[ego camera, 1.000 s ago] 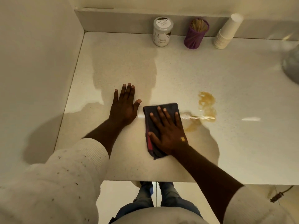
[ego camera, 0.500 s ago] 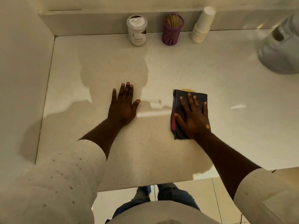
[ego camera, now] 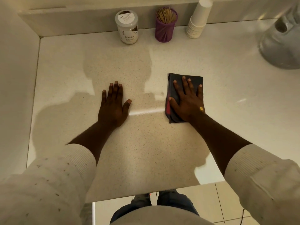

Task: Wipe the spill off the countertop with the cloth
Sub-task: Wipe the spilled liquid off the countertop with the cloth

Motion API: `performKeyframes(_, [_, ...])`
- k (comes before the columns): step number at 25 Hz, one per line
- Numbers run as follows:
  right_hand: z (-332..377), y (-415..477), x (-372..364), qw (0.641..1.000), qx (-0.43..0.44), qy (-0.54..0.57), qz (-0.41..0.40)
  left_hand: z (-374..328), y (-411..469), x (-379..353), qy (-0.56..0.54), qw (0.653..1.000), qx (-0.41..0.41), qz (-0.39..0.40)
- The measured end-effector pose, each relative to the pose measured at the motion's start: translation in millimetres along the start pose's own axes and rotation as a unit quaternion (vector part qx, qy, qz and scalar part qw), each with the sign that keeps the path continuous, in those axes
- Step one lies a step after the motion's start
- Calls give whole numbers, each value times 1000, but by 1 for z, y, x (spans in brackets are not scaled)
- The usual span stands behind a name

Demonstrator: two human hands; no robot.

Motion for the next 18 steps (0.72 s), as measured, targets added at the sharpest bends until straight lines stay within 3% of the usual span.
performKeyframes(5, [80,-12,-29,996,90,-2,-12,-4,-2,7,20,1000,9,7])
performKeyframes(9, [129,-72,-59,987,159,16,20,-1,-7,15,36,999,36,7])
performKeyframes(13, [110,-117,-52,987,158,24,17,5,-17,19,34,997,65,5])
performKeyframes(18, [44,-116,-22,997,79,-2,6,-13,-32,5,36,999,3,24])
Point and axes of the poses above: each hand's wrist, its own y-axis towards the middle knuckle, its own x-axis out of the back of the hand, z = x × y, the point moved 7 cm from there along y, towards the middle knuckle, and after that the axes turned 13 degrees about y, right-handed, at the moved point
